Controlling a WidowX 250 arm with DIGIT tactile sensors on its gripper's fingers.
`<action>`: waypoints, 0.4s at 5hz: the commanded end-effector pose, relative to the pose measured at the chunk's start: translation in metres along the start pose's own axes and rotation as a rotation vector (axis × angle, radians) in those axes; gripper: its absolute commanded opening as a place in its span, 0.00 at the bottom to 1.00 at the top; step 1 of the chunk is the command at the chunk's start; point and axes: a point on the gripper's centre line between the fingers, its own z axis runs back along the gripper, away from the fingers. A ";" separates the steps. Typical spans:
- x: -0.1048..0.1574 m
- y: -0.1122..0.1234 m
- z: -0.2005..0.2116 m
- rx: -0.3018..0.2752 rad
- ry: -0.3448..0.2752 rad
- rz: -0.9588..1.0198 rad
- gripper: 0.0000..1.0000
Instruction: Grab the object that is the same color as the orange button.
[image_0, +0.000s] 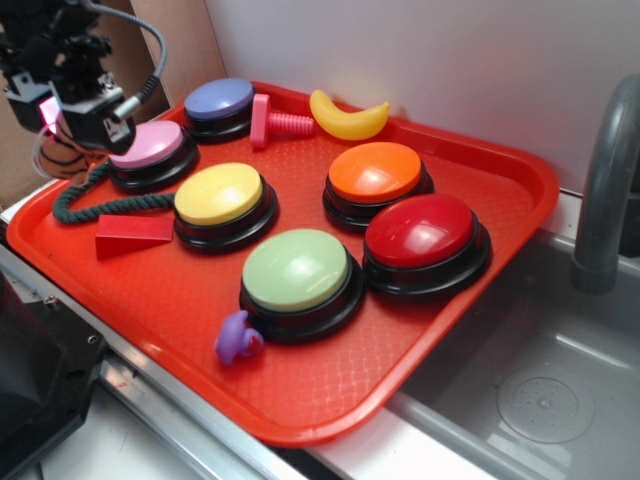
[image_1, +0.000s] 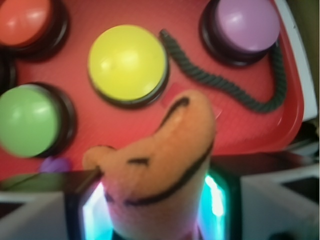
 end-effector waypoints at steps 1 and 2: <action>-0.008 -0.012 0.040 0.046 -0.116 -0.035 0.00; -0.005 0.000 0.032 0.043 -0.095 0.029 0.00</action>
